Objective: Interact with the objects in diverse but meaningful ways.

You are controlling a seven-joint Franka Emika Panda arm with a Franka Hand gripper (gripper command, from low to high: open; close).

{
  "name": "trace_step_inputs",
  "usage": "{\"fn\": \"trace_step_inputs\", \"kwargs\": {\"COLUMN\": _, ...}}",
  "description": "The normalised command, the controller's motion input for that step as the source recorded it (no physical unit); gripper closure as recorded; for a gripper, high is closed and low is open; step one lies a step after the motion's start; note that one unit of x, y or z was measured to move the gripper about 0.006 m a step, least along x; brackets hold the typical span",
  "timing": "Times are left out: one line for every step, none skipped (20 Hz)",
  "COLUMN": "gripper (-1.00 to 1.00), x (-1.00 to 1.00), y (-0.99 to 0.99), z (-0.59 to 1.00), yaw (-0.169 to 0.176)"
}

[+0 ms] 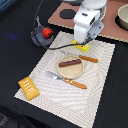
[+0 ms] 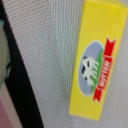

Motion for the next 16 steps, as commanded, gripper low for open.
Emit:
{"fn": "trace_step_inputs", "kwargs": {"gripper": -1.00, "x": 0.31, "y": -0.31, "z": 0.60, "yaw": -0.016}}
{"fn": "trace_step_inputs", "kwargs": {"gripper": -1.00, "x": 0.35, "y": -0.36, "z": 0.55, "yaw": -0.019}}
{"fn": "trace_step_inputs", "kwargs": {"gripper": -1.00, "x": 0.37, "y": -0.40, "z": 0.52, "yaw": -0.027}}
{"fn": "trace_step_inputs", "kwargs": {"gripper": -1.00, "x": 0.39, "y": -0.54, "z": 0.44, "yaw": -0.024}}
{"fn": "trace_step_inputs", "kwargs": {"gripper": -1.00, "x": 0.39, "y": -0.61, "z": 0.38, "yaw": -0.014}}
{"fn": "trace_step_inputs", "kwargs": {"gripper": -1.00, "x": 0.38, "y": -0.70, "z": 0.33, "yaw": -0.004}}
{"fn": "trace_step_inputs", "kwargs": {"gripper": -1.00, "x": 0.38, "y": -0.76, "z": 0.28, "yaw": 0.000}}
{"fn": "trace_step_inputs", "kwargs": {"gripper": -1.00, "x": 0.36, "y": -0.83, "z": 0.22, "yaw": 0.000}}
{"fn": "trace_step_inputs", "kwargs": {"gripper": -1.00, "x": 0.33, "y": -0.85, "z": 0.19, "yaw": 0.000}}
{"fn": "trace_step_inputs", "kwargs": {"gripper": -1.00, "x": 0.32, "y": -0.84, "z": 0.15, "yaw": 0.000}}
{"fn": "trace_step_inputs", "kwargs": {"gripper": -1.00, "x": 0.27, "y": -0.83, "z": 0.06, "yaw": 0.029}}
{"fn": "trace_step_inputs", "kwargs": {"gripper": -1.00, "x": 0.19, "y": -0.83, "z": 0.00, "yaw": 0.066}}
{"fn": "trace_step_inputs", "kwargs": {"gripper": -1.00, "x": 0.15, "y": -0.79, "z": 0.00, "yaw": 0.104}}
{"fn": "trace_step_inputs", "kwargs": {"gripper": -1.00, "x": 0.11, "y": -0.73, "z": 0.00, "yaw": 0.136}}
{"fn": "trace_step_inputs", "kwargs": {"gripper": -1.00, "x": 0.06, "y": -0.70, "z": 0.00, "yaw": 0.155}}
{"fn": "trace_step_inputs", "kwargs": {"gripper": -1.00, "x": 0.05, "y": -0.69, "z": 0.00, "yaw": 0.161}}
